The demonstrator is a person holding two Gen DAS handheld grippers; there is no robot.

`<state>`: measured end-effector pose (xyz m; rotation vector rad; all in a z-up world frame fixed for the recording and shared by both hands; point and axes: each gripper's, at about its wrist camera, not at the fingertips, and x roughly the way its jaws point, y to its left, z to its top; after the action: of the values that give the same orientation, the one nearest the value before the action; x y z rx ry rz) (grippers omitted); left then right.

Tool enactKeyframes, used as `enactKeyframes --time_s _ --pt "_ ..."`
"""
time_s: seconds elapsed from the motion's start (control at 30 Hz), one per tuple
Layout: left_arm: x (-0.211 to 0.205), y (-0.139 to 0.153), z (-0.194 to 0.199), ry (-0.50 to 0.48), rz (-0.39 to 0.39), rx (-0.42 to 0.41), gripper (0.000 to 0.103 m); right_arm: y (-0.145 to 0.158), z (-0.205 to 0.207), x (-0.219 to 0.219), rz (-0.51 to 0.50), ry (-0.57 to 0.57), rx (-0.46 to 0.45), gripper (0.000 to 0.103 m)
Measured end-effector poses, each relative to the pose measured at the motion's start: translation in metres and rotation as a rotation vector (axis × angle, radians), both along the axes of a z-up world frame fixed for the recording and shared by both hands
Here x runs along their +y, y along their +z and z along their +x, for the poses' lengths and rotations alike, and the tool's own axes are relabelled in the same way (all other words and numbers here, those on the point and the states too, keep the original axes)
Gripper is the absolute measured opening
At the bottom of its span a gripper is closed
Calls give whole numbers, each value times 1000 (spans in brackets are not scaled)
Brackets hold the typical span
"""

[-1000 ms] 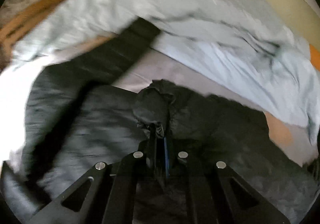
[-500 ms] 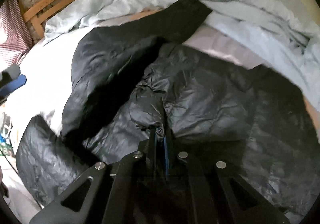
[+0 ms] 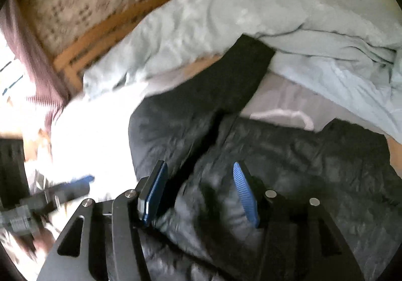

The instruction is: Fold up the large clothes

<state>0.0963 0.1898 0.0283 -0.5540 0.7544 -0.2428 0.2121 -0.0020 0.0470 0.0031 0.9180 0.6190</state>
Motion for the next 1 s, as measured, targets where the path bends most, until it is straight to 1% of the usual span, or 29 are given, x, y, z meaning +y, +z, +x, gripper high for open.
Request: enactKeyframes --time_s 0.07,0.13,0.17,0.3,0.37,0.4,0.5,0.6,0.73,0.83,0.87,0.9,1.0 --pt "-13 -3 6 -18 34 9 42 2 12 0 43 -1 28 57" --pt "-23 -7 13 -10 86 33 42 -1 23 3 81 19 66 57" --pt "-26 -10 17 2 100 49 42 -7 29 6 87 24 85 57" --pt "-24 -18 25 48 89 84 42 -36 49 20 116 -2 169 56" --pt "-22 -19 25 59 94 86 42 -53 59 27 135 -24 204 41" --pt "-21 -19 23 61 96 85 42 -59 64 29 149 -29 215 29" --pt "-19 -20 23 53 94 85 42 -68 69 33 210 -28 229 29" --pt "-19 -19 23 42 93 84 42 -68 66 35 232 -13 210 3" --pt "-25 -17 22 22 108 73 42 -44 37 33 150 17 72 2" --pt "-27 -14 21 19 123 64 42 -24 10 24 147 29 31 2" --pt "-26 -14 20 26 120 62 42 -16 -5 20 131 32 7 2" --pt "-23 -13 19 37 110 58 42 -10 -19 17 97 32 -22 2" --pt "-10 -8 13 68 48 40 42 -4 -51 4 43 24 -62 2"
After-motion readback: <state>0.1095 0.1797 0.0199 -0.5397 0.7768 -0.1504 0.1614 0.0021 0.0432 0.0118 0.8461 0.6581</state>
